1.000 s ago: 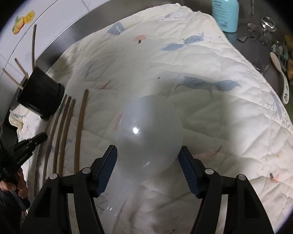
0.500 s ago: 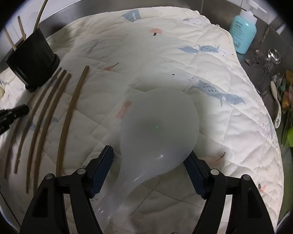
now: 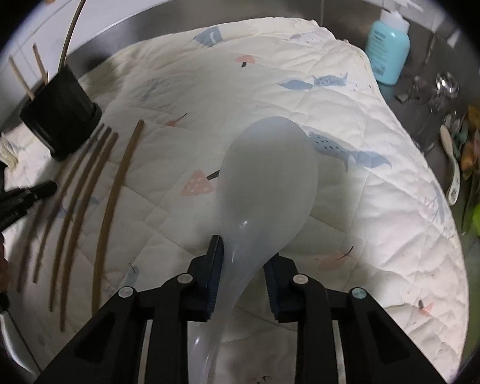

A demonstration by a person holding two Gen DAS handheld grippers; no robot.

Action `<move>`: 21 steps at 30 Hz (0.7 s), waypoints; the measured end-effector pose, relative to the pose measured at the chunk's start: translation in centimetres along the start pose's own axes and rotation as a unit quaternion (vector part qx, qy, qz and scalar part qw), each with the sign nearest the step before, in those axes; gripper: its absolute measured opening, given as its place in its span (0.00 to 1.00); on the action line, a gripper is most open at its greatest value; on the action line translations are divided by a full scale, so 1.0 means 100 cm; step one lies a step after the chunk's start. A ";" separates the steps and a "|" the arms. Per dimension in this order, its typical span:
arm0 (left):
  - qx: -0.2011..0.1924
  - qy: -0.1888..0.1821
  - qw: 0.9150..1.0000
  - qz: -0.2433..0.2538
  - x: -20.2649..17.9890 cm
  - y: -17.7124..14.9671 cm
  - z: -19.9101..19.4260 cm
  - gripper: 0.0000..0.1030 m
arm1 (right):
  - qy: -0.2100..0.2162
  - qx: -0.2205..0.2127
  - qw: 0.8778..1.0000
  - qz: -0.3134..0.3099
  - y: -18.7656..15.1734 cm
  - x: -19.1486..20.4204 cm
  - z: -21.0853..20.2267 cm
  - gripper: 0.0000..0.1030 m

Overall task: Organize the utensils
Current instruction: 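Grasp a wooden chopstick with the left gripper while the right gripper grasps the translucent paddle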

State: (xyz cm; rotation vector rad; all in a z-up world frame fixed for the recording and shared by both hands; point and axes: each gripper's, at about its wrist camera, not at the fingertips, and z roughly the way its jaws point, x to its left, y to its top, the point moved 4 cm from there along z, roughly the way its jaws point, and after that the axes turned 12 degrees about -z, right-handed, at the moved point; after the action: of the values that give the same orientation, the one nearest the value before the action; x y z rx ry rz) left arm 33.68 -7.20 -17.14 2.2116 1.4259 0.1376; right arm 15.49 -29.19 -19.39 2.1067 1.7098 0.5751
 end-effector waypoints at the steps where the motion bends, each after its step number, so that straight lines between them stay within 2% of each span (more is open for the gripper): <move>1: 0.000 0.001 1.000 0.000 0.000 0.000 0.000 0.06 | 0.004 -0.001 1.000 0.006 0.000 -0.001 -0.001 0.24; 5: -0.001 0.001 1.000 -0.002 -0.001 0.000 0.000 0.06 | 0.026 -0.010 0.999 0.029 -0.001 -0.007 -0.004 0.20; 12: -0.015 -0.009 1.000 -0.005 -0.003 0.001 -0.010 0.06 | 0.060 -0.032 0.997 0.033 0.000 -0.001 -0.015 0.10; 21: -0.027 -0.016 0.999 -0.010 -0.004 0.003 -0.021 0.06 | 0.095 -0.050 0.994 0.026 0.008 0.009 -0.025 0.09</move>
State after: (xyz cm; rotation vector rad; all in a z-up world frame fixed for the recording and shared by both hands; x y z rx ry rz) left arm 33.05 -6.90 -15.05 2.1463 1.4107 0.1321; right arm 15.01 -28.44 -16.79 2.0884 1.6885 0.8853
